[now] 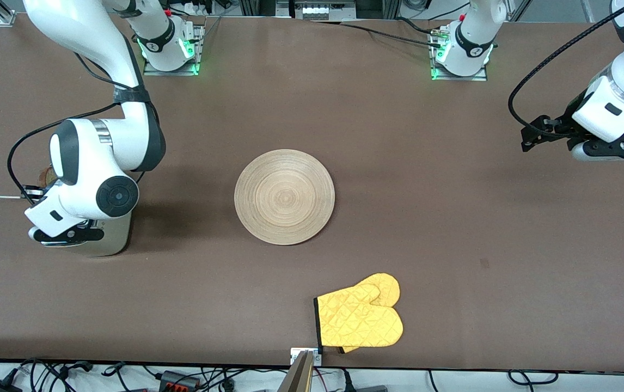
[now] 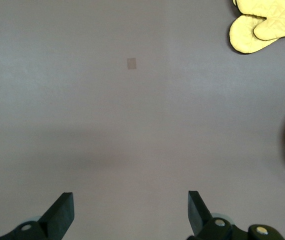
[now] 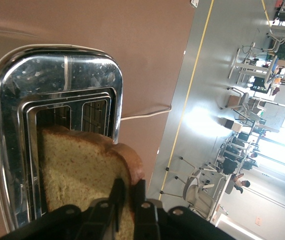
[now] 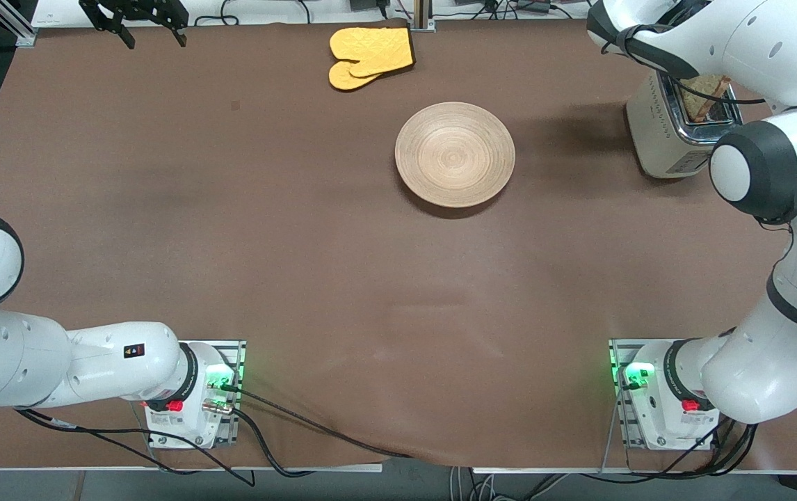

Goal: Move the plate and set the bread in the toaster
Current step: 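Lower the bread into a toaster slot with the right gripper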

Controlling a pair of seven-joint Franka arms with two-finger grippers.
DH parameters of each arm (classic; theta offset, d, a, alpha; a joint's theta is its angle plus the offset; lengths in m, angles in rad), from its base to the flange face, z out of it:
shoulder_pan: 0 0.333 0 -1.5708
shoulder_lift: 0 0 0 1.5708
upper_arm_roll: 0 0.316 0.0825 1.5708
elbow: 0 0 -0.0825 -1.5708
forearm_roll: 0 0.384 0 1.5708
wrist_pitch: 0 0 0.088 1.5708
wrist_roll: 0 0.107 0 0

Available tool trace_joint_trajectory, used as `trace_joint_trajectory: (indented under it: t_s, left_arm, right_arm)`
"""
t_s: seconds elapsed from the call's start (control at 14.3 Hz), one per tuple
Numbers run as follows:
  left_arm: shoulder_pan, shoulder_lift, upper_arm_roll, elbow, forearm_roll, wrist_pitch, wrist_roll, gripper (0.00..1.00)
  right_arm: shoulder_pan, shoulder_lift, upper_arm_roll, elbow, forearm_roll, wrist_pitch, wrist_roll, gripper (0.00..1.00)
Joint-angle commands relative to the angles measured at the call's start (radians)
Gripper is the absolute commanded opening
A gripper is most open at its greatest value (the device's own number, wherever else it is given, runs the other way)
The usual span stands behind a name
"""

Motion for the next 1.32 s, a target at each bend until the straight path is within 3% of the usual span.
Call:
trace_joint_trajectory:
  t_s: [0.0, 0.56, 0.91, 1.12, 1.25]
  left_arm:
    - [0.002, -0.009, -0.002, 0.01, -0.014, -0.022, -0.003, 1.0]
    - [0.004, -0.007, -0.002, 0.01, -0.017, -0.03, -0.003, 1.0]
    - [0.005, -0.007, 0.0, 0.01, -0.017, -0.03, -0.003, 1.0]
    - [0.007, -0.006, 0.0, 0.01, -0.017, -0.03, -0.003, 1.0]
    - [0.007, -0.007, 0.0, 0.01, -0.017, -0.03, -0.003, 1.0]
  right_arm:
    - [0.006, -0.001, 0.002, -0.019, -0.006, 0.003, 0.022, 1.0]
    - [0.007, -0.006, 0.005, -0.02, 0.018, -0.002, 0.027, 1.0]
    - [-0.003, -0.099, 0.0, 0.027, 0.277, 0.009, 0.016, 1.0]
    - [0.001, -0.113, 0.003, 0.059, 0.342, -0.002, 0.009, 1.0]
    - [0.0, -0.145, -0.003, 0.081, 0.507, 0.0, 0.009, 1.0]
